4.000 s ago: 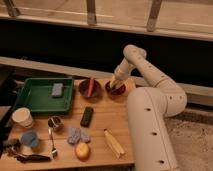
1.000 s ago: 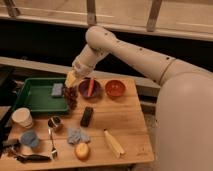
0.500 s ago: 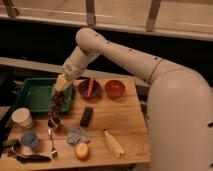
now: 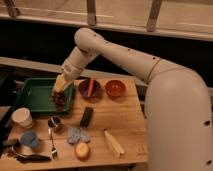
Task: Place grapes in metal cup
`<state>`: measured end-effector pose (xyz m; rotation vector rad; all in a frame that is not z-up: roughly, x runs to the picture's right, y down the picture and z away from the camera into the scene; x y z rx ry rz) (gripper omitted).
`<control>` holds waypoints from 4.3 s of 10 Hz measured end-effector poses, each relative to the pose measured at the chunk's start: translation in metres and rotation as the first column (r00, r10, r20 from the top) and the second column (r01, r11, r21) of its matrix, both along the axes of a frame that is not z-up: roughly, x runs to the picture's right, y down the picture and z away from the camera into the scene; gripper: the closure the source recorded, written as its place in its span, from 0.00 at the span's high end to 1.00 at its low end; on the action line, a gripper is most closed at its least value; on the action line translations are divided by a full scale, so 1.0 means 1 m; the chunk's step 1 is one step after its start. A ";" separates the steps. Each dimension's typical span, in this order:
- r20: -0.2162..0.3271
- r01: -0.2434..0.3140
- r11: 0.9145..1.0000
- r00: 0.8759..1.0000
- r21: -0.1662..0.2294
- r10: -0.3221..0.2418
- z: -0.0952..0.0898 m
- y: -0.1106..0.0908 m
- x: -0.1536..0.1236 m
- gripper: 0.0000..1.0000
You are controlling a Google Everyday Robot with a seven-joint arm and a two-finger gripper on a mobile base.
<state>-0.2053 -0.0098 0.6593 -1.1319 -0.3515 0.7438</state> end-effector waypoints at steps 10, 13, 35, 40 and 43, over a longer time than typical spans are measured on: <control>0.105 0.076 0.997 0.992 -0.032 -0.073 -0.004 0.036 -0.067 0.00; 0.123 0.069 0.996 0.990 -0.049 -0.062 0.000 0.045 -0.073 0.00; 0.077 -0.021 0.991 0.996 -0.134 0.032 0.028 0.079 -0.059 0.00; 0.063 -0.028 0.978 0.997 -0.205 0.042 0.056 0.101 -0.063 0.25; 0.057 -0.036 0.978 0.997 -0.203 0.049 0.057 0.101 -0.061 0.30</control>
